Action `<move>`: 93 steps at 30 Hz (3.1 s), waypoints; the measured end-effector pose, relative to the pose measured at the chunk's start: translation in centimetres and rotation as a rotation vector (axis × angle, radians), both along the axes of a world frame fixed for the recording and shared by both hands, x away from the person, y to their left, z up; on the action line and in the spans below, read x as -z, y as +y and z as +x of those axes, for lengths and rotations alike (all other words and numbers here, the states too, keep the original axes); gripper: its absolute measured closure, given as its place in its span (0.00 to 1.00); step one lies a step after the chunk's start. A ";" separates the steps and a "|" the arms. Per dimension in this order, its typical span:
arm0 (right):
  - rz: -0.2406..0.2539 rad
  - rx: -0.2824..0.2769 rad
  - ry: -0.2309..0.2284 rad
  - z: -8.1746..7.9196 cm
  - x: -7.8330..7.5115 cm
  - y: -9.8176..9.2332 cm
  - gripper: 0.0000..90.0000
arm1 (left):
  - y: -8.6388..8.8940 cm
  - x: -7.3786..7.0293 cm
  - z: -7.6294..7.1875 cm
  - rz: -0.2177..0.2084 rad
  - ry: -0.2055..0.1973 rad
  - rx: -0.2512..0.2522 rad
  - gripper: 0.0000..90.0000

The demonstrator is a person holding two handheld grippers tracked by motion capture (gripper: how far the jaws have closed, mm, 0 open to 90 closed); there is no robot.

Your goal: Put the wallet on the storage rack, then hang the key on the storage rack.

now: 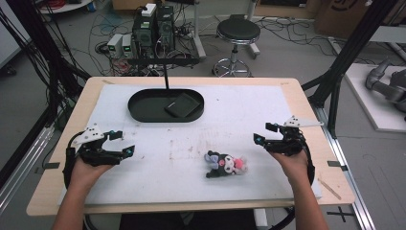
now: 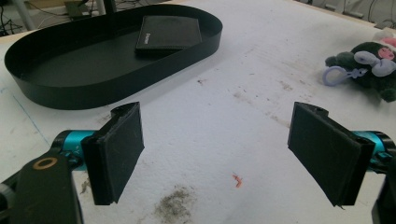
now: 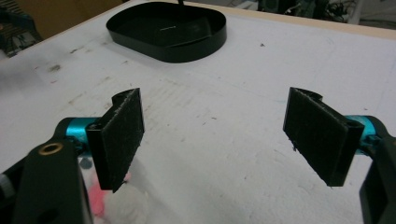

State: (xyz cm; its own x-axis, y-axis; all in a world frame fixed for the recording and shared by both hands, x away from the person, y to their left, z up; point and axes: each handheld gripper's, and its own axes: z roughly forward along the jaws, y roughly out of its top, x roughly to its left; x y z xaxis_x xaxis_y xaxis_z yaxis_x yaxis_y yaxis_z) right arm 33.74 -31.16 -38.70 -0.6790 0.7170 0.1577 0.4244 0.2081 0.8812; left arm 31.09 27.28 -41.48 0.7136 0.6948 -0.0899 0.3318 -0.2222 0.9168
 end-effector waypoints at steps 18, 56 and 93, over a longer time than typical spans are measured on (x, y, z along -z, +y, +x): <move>-0.017 -0.091 -0.033 -1.0 -0.2 1.2 0.20 | 0.2 -0.3 -0.1 0.004 -0.009 -0.003 0.20; -0.353 -0.499 0.044 -2.1 4.0 10.0 0.20 | 0.1 -0.1 -0.2 0.021 -0.002 -0.004 0.20; -0.162 -0.268 0.023 7.5 -7.3 11.3 0.37 | 0.3 -1.2 -0.5 0.014 -0.029 -0.006 0.20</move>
State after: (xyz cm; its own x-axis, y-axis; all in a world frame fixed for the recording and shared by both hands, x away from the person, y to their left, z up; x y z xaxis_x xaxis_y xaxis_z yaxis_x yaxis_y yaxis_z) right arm 41.24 -19.89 -31.43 -0.8446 0.5303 0.0734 0.3547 0.4517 0.8186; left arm 30.57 27.61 -40.23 0.7119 0.6998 -0.0592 0.3061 -0.2334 0.9230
